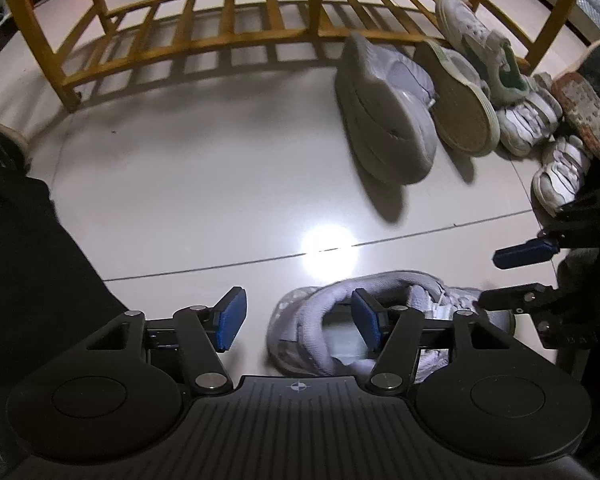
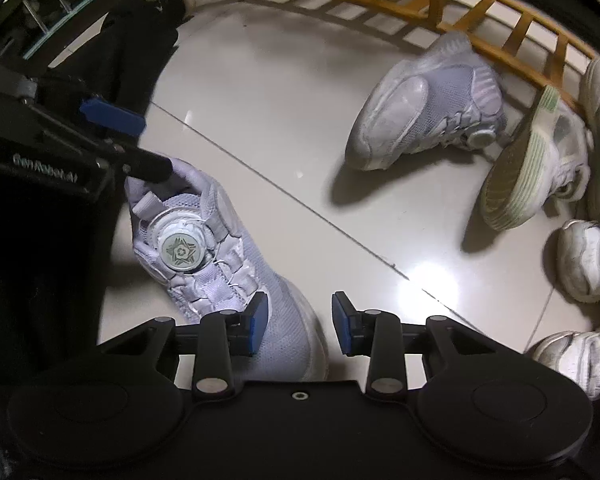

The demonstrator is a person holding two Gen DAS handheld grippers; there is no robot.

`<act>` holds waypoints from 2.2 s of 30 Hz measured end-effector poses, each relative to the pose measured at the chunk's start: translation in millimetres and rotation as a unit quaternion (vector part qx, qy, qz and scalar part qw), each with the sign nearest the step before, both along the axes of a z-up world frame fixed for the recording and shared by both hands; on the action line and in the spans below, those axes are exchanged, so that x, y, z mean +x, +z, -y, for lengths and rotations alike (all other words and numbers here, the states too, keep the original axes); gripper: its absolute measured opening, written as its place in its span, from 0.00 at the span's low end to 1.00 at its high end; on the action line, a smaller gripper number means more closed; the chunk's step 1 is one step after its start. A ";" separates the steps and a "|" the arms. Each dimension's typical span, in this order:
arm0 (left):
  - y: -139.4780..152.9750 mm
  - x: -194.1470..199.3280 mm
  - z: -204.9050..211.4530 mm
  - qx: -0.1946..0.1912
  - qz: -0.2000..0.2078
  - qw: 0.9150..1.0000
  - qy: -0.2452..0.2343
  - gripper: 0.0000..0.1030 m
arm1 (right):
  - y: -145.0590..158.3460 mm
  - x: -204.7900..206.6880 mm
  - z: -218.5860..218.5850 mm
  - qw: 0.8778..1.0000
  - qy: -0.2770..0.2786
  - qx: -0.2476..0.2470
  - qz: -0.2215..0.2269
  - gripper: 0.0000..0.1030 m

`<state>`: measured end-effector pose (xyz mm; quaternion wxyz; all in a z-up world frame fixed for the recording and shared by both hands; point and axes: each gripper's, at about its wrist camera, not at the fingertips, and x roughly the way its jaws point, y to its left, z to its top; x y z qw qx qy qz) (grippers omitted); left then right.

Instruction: Organize scattered shoes

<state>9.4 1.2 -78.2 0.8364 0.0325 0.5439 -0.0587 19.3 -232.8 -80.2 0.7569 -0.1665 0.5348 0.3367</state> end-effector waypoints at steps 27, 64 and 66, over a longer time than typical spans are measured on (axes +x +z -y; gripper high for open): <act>8.8 -6.8 -23.4 -0.010 0.017 0.999 0.045 0.64 | 4.4 -27.7 -21.7 0.993 0.120 -0.009 0.003 0.61; 11.2 -7.6 -31.8 -0.013 0.022 0.998 0.061 0.67 | 8.3 -11.3 -24.9 0.997 0.077 0.018 0.000 0.29; 11.4 -7.7 -32.5 -0.014 0.021 0.998 0.061 0.67 | 7.0 -16.6 -25.7 0.996 0.088 0.016 0.005 0.30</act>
